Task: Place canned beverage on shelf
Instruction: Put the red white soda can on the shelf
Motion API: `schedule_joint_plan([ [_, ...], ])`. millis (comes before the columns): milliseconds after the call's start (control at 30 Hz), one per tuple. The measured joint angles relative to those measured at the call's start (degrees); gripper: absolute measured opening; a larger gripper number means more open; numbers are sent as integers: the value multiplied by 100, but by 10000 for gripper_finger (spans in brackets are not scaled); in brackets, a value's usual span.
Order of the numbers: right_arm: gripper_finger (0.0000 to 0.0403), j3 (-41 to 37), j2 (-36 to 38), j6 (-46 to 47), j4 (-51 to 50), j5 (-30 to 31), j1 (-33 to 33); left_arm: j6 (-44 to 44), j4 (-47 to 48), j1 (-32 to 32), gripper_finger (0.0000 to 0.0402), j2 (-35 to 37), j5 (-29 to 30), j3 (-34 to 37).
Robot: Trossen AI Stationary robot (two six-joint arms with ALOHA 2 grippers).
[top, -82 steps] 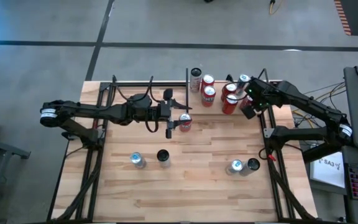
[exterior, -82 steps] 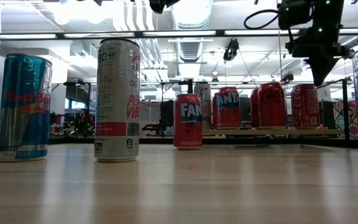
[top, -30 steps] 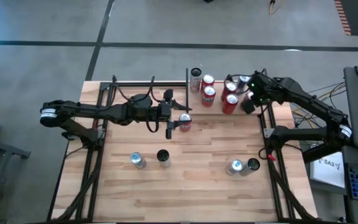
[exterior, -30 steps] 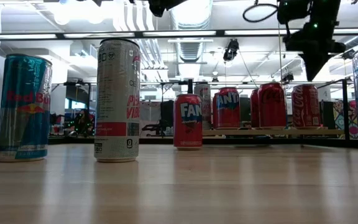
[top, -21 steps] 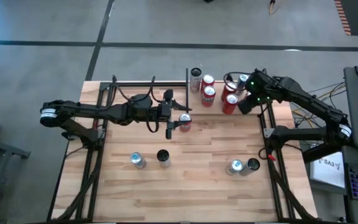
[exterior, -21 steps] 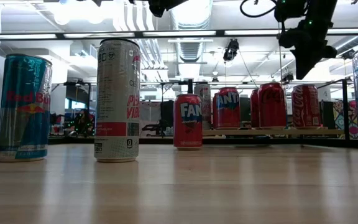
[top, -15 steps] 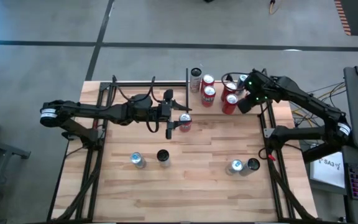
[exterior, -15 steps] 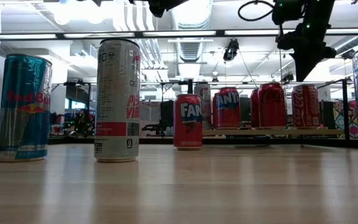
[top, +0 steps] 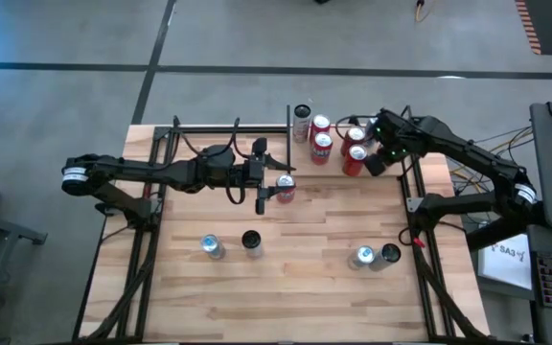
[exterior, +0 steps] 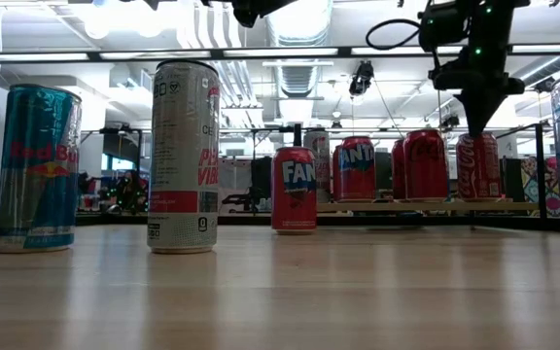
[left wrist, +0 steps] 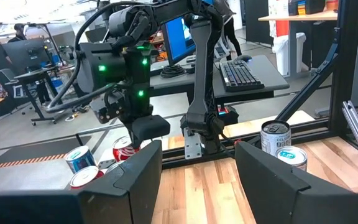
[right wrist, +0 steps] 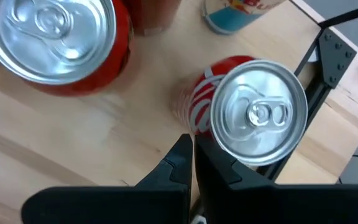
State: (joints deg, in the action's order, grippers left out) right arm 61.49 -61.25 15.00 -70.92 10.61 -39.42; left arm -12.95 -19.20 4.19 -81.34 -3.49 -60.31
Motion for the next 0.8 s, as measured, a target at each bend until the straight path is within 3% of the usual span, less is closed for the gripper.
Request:
schedule_joint_plan([
  [433,9,0,6,35,-521,495,0,20,9,0,190,0,0,0],
  [800,9,459,6,92,-743,398,0,22,7,0,190,0,0,2],
])
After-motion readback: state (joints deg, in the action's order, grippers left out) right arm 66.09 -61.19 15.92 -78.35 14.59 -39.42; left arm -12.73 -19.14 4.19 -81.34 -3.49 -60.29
